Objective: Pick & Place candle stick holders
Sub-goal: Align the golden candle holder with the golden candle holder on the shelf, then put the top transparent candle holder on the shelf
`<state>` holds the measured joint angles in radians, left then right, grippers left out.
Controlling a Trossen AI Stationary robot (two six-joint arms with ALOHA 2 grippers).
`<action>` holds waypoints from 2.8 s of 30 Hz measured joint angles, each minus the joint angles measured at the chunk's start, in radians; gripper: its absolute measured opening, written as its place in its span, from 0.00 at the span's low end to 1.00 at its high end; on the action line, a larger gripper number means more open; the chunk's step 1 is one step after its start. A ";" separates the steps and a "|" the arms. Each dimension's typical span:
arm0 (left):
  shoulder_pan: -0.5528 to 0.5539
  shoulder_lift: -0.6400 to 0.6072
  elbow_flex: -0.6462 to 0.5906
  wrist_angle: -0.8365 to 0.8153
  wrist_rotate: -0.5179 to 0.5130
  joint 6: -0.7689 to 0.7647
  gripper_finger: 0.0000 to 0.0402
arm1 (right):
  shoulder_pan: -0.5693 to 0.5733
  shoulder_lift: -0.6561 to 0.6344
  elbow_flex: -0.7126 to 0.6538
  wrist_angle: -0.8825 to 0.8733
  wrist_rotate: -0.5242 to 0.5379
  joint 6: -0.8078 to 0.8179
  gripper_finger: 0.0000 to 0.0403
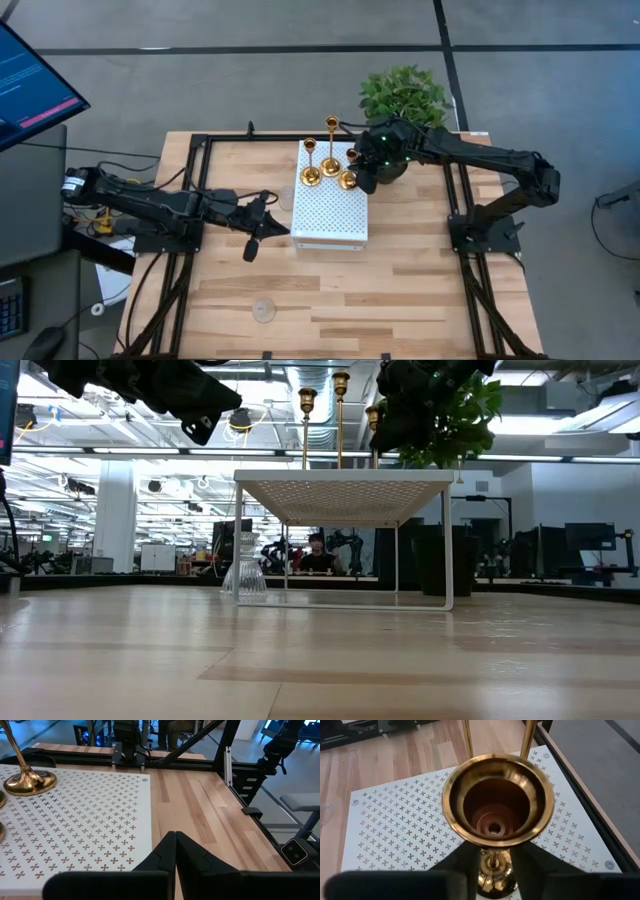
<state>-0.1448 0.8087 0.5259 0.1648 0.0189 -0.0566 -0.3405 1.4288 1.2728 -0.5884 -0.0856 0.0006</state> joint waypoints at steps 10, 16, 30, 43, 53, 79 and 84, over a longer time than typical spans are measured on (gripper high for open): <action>0.000 0.000 0.000 -0.006 0.000 0.000 0.01 | 0.062 -0.103 -0.001 -0.005 -0.001 0.006 0.36; 0.000 0.000 0.000 -0.007 0.000 0.000 0.01 | 0.147 -0.198 0.000 -0.042 -0.002 0.050 0.36; 0.000 0.000 0.000 -0.008 0.000 0.002 0.01 | 0.287 -0.315 0.000 -0.106 -0.012 -0.026 0.27; 0.001 -0.018 0.000 -0.177 -0.211 0.106 0.01 | 0.464 -0.291 -0.078 -0.257 0.061 -0.050 0.02; 0.000 -0.034 0.000 -0.338 -0.323 0.041 0.01 | 0.476 -0.380 -0.413 0.022 0.069 0.039 0.00; 0.068 -0.067 0.000 -0.340 -0.585 -0.130 0.01 | 0.554 -0.671 -0.710 0.354 0.473 0.015 0.00; 0.208 -0.067 0.000 -0.319 -0.472 -0.162 0.01 | 0.551 -0.671 -0.710 0.317 0.479 0.015 0.00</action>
<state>0.0631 0.7422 0.5259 -0.1541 -0.4531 -0.2183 0.2105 0.7578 0.5629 -0.2711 0.3935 0.0154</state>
